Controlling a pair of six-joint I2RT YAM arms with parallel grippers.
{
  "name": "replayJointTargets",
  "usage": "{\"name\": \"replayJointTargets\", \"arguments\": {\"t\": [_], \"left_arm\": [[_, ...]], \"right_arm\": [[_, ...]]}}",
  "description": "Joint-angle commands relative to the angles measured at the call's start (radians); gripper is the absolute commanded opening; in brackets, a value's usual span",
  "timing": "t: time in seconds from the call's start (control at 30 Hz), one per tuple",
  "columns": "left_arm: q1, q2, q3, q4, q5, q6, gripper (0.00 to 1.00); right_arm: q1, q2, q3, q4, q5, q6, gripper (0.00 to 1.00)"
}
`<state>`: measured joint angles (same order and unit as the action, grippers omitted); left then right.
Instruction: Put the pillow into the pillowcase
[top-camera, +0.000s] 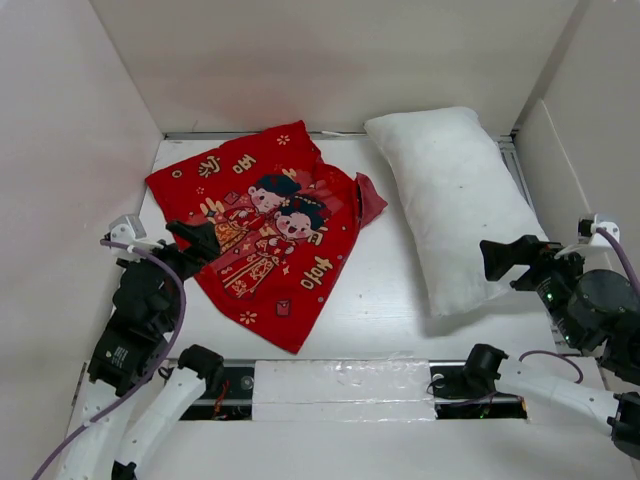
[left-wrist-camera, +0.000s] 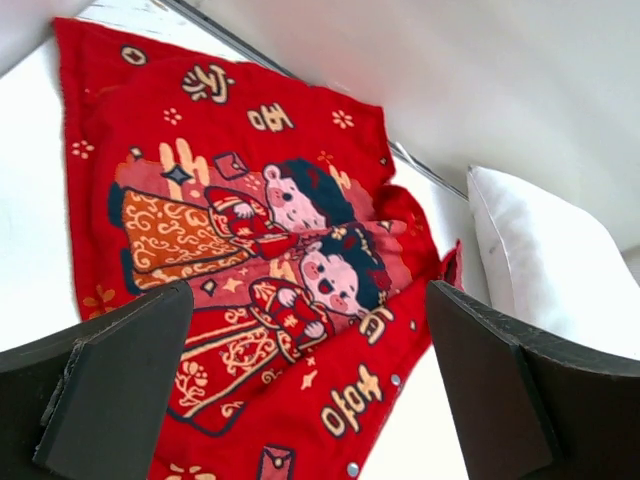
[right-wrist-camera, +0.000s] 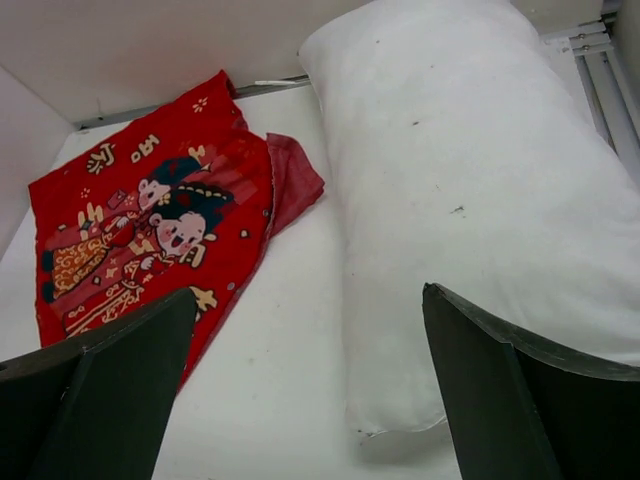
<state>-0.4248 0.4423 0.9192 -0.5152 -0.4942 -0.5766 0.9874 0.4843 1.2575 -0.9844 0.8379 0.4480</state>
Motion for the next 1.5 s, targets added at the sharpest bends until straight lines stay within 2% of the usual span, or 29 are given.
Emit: {"name": "replayJointTargets", "arguments": {"t": [0.0, 0.1, 0.23, 0.33, 0.4, 0.43, 0.5, 0.53, 0.6, 0.63, 0.67, 0.87, 0.97, 1.2, 1.47], "left_arm": [[-0.002, -0.039, -0.017, 0.064, 0.054, 0.029, 1.0], [-0.002, -0.048, -0.029, 0.078, 0.078, 0.038, 1.0], [-0.002, 0.093, -0.019, 0.099, 0.192, 0.028, 1.0], [-0.002, 0.295, -0.032, 0.167, 0.415, -0.009, 1.0], [-0.011, 0.471, -0.063, 0.285, 0.547, -0.047, 1.0], [-0.011, 0.528, -0.088, 0.315, 0.562, -0.064, 1.0], [-0.047, 0.626, -0.088, 0.359, 0.519, -0.077, 1.0], [-0.151, 0.716, -0.047, 0.345, 0.365, -0.088, 1.0], [-0.265, 0.818, 0.028, 0.293, 0.245, -0.088, 1.0], [-0.302, 0.933, 0.079, 0.259, 0.18, -0.088, 1.0], [-0.339, 0.988, 0.175, 0.227, 0.16, -0.088, 1.0], [-0.371, 1.246, 0.3, 0.147, 0.139, -0.051, 1.0], [-0.396, 1.294, 0.325, 0.121, 0.112, -0.06, 1.0], [-0.396, 1.388, 0.386, 0.149, 0.131, -0.029, 0.84], [-0.396, 1.44, 0.395, 0.129, 0.14, -0.019, 0.75]], "right_arm": [[0.002, -0.015, -0.007, 0.039, 0.04, -0.015, 1.0], [0.002, -0.015, -0.017, 0.059, 0.027, -0.015, 1.0], [0.002, -0.024, -0.047, 0.104, 0.018, -0.046, 1.0], [0.002, -0.033, -0.07, 0.144, 0.006, -0.055, 1.0], [0.002, -0.033, -0.079, 0.158, 0.006, -0.055, 1.0], [0.002, -0.02, -0.079, 0.17, -0.005, -0.055, 1.0], [0.002, 0.003, -0.101, 0.179, -0.014, -0.055, 1.0], [0.002, 0.014, -0.101, 0.179, -0.014, -0.055, 1.0], [0.002, 0.045, -0.112, 0.179, -0.025, -0.043, 1.0], [0.002, 0.078, -0.122, 0.179, -0.025, -0.043, 1.0], [0.002, 0.094, -0.122, 0.179, -0.025, -0.043, 1.0], [0.002, 0.114, -0.147, 0.197, -0.083, -0.022, 1.0], [0.002, 0.077, -0.174, 0.207, -0.092, -0.022, 1.0], [0.002, 0.043, -0.198, 0.216, -0.102, -0.022, 1.0], [0.002, 0.053, -0.207, 0.207, -0.111, -0.022, 1.0]]}}
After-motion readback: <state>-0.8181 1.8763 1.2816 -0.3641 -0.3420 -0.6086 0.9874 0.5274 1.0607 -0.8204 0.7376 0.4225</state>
